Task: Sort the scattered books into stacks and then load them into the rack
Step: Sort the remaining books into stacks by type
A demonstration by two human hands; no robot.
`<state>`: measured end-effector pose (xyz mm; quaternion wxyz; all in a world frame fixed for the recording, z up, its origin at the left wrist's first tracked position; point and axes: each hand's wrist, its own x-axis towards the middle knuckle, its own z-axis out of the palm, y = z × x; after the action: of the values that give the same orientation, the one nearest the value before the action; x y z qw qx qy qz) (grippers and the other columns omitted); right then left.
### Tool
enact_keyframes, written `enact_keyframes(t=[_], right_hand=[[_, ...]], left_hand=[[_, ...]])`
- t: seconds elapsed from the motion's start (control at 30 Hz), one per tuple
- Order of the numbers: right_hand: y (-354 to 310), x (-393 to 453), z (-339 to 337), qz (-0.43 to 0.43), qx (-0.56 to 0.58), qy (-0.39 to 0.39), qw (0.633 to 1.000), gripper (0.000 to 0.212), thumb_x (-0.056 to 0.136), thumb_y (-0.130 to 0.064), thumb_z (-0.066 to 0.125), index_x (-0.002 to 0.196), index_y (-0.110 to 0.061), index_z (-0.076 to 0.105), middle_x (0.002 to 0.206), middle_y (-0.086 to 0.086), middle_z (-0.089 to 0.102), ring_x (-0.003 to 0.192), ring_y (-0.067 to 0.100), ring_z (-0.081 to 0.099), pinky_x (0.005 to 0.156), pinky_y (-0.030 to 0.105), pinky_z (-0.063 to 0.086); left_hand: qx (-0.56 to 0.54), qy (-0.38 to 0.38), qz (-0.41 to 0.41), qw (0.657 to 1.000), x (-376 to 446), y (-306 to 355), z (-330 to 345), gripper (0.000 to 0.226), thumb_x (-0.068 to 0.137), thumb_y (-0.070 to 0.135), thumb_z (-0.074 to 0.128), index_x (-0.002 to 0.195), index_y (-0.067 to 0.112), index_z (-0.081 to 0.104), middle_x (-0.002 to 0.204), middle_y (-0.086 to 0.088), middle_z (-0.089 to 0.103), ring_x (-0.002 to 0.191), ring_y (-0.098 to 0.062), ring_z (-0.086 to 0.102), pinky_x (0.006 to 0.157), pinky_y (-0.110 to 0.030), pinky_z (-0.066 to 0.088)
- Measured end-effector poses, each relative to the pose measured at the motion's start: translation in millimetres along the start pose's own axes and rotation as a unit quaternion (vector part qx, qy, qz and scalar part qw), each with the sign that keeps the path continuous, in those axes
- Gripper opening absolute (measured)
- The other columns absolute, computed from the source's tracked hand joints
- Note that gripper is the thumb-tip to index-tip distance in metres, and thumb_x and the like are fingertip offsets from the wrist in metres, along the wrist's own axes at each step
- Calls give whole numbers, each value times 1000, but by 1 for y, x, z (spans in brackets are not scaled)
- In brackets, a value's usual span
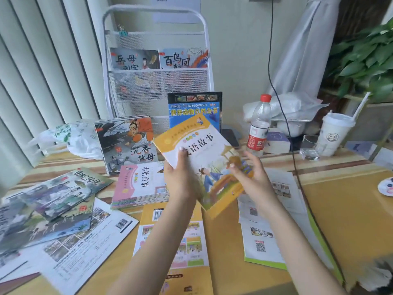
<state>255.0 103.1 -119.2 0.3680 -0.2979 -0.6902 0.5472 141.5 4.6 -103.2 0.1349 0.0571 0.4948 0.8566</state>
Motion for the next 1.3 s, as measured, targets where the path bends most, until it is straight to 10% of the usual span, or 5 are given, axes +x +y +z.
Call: enact_keyframes(t=[0.33, 0.6, 0.73, 1.13, 1.3], right_hand=[[-7, 86, 141, -96, -70, -6, 993, 36, 79, 0, 68, 111, -10, 55, 108, 0, 58, 101, 14, 54, 81, 23, 41], [34, 86, 168, -105, -402, -202, 887, 33, 102, -27, 31, 123, -33, 56, 155, -7, 24, 146, 25, 7, 113, 57, 0], [34, 89, 166, -107, -414, -146, 892, 30, 99, -32, 42, 127, -26, 51, 150, 4, 35, 130, 28, 43, 105, 48, 35], [53, 59, 135, 191, 102, -181, 959, 71, 87, -56, 52, 148, -40, 18, 147, -8, 34, 134, 22, 37, 110, 47, 29], [52, 53, 133, 185, 167, -177, 952, 60, 91, -42, 54, 144, -43, 26, 141, -8, 44, 116, 20, 55, 92, 44, 48]], left_hand=[[362, 158, 189, 899, 50, 33, -100, 95, 79, 28, 70, 149, 6, 9, 146, -15, 38, 135, -26, 36, 113, -32, 19], [622, 155, 68, 764, 49, -5, -143, 64, 86, 54, 47, 144, 38, 26, 155, -29, -7, 143, -39, -17, 112, -57, -11], [670, 160, 139, 711, 55, 0, -145, 82, 79, 58, 45, 149, 41, 9, 157, -20, -12, 145, -37, -12, 112, -60, -7], [662, 155, 108, 725, 50, 7, -137, 81, 78, 72, 48, 128, 8, 48, 122, -13, 49, 116, -32, 51, 97, -45, 34], [398, 131, 90, 904, 72, 27, -160, 48, 89, 56, 38, 82, 13, 58, 82, -7, 55, 82, -22, 52, 67, -34, 36]])
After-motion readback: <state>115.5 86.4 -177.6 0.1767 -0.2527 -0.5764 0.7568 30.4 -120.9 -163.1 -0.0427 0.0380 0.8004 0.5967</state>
